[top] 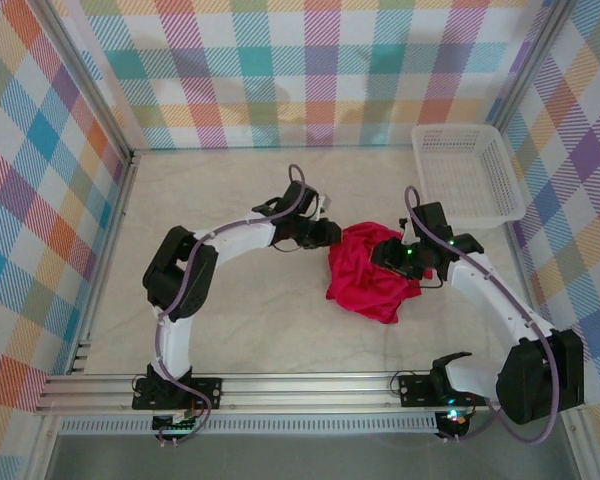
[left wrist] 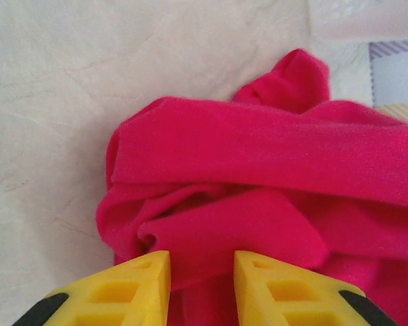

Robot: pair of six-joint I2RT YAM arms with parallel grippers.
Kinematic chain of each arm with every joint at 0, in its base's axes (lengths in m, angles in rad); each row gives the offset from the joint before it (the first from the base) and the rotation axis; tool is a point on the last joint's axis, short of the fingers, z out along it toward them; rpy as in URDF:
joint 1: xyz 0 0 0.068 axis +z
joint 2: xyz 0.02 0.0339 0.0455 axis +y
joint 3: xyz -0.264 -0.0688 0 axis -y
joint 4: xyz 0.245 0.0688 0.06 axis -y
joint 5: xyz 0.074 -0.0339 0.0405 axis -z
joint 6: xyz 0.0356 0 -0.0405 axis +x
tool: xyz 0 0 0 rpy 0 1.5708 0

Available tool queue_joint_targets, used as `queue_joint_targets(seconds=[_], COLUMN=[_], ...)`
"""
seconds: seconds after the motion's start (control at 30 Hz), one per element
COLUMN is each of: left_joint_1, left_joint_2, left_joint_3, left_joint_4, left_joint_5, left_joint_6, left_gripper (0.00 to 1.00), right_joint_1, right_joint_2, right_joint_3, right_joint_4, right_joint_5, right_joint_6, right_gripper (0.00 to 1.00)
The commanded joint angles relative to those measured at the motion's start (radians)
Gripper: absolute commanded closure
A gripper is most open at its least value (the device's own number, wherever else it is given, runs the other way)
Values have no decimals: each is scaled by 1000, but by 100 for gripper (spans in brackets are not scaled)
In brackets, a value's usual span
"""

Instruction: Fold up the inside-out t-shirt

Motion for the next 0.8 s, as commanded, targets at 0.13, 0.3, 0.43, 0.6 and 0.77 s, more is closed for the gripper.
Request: queue_joint_targets(seconds=[0.13,0.3,0.43,0.6,0.77], left_joint_1=[-53,-51,-4,159,401], left_joint_2=[59,50,-22,-189,-347], left_joint_3=[21,38,57,14,-9], left_joint_4=[117,62,-109,-269,-379], left_joint_5=[37,4,-77,-152,-204], left_joint_6=[-90,-80,-57,-19,-14], left_gripper=[83,100,100,100,100], right_joint_1=[2,36,41,40,34], right_joint_2=[-6,76,228,352,355], right_joint_3=[13,14,70,301,562], right_joint_4=[51,148,218,108,-57], right_joint_5=[-127,-137,-128,-110,-102], right_joint_6=[41,94,117,60,-39], right_gripper=[51,44,62,100,100])
